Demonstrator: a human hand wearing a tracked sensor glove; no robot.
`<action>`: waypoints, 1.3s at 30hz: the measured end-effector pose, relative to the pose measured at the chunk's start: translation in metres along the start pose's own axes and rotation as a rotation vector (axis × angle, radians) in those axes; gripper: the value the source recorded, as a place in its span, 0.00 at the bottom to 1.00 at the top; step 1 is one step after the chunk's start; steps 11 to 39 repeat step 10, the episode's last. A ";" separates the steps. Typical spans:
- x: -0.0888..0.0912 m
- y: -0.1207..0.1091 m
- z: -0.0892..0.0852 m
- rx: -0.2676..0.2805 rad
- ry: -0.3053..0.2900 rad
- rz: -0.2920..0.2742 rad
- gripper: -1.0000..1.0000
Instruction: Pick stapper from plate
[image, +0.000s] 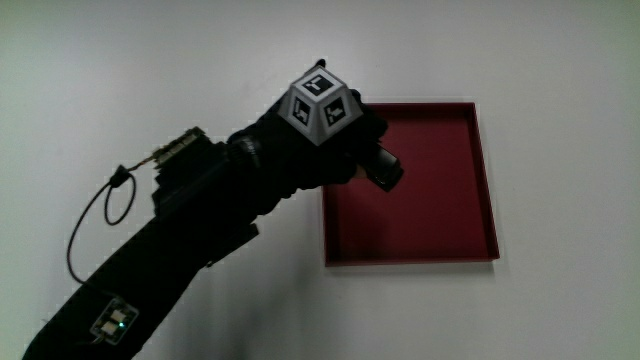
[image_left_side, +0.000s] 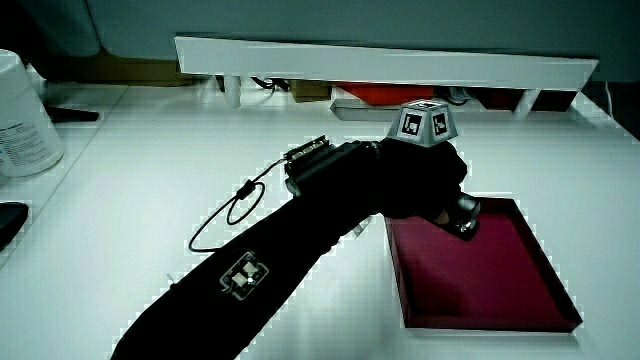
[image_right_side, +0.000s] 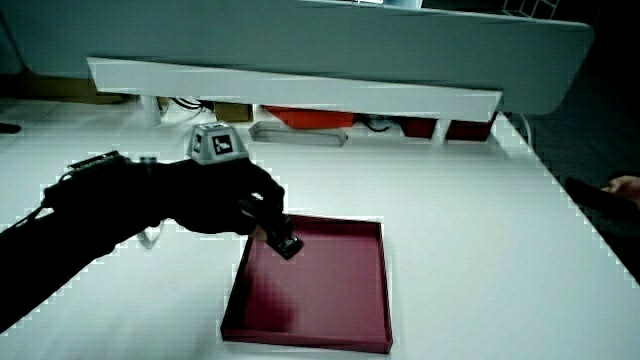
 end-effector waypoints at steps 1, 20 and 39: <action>-0.001 -0.004 0.004 0.001 0.043 -0.028 1.00; -0.031 -0.042 0.028 0.129 0.031 -0.055 1.00; -0.031 -0.042 0.028 0.129 0.031 -0.055 1.00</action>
